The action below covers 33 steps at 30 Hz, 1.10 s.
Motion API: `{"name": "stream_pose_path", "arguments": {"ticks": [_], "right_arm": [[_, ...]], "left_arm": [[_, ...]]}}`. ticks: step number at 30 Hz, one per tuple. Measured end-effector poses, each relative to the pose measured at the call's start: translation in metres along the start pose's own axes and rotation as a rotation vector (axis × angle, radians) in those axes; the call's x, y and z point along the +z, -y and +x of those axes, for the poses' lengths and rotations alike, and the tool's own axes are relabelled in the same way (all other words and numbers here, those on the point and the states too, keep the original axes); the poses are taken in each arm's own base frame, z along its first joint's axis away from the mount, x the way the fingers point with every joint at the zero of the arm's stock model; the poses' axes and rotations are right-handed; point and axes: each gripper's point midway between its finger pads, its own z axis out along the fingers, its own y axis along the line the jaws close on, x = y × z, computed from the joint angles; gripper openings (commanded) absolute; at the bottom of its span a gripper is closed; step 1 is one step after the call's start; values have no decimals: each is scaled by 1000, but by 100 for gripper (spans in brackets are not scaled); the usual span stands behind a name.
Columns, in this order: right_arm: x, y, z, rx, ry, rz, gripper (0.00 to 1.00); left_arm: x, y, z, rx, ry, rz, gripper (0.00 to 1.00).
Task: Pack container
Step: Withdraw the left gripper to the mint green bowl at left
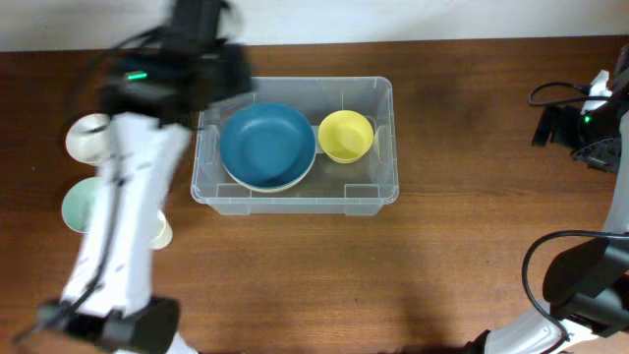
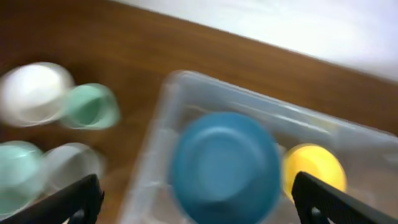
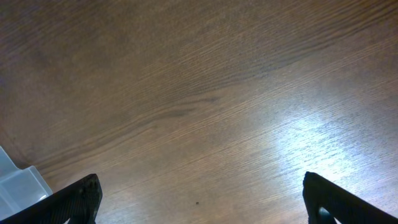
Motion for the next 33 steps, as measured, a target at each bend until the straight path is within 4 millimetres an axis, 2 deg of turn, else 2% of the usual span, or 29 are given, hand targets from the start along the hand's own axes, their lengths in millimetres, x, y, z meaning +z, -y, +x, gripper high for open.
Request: {"name": "stream_pose_path", "arguments": {"ticks": [4,10,15,18,22,30,33], "right_arm": [[0,0,0,0,0,0,99],[0,0,0,0,0,0,99],[0,0,0,0,0,0,99],[0,0,0,0,0,0,99],[0,0,0,0,0,0,99],[0,0,0,0,0,0,99],[0,0,0,0,0,0,99]], "left_arm": [[-28,-73,-7,-154,5,-111,99],[-57,-173,20,-443,-79,-316,99],[-61,-225,34,-640,-106,-428,99],[-53,-246,45,-717,-134,-465,99],[-34,-269,68,-812,-200,-514,100],[31,-317,132,-1029,-293,-589,100],[53,-330,154,-1089,-307,-588,99]]}}
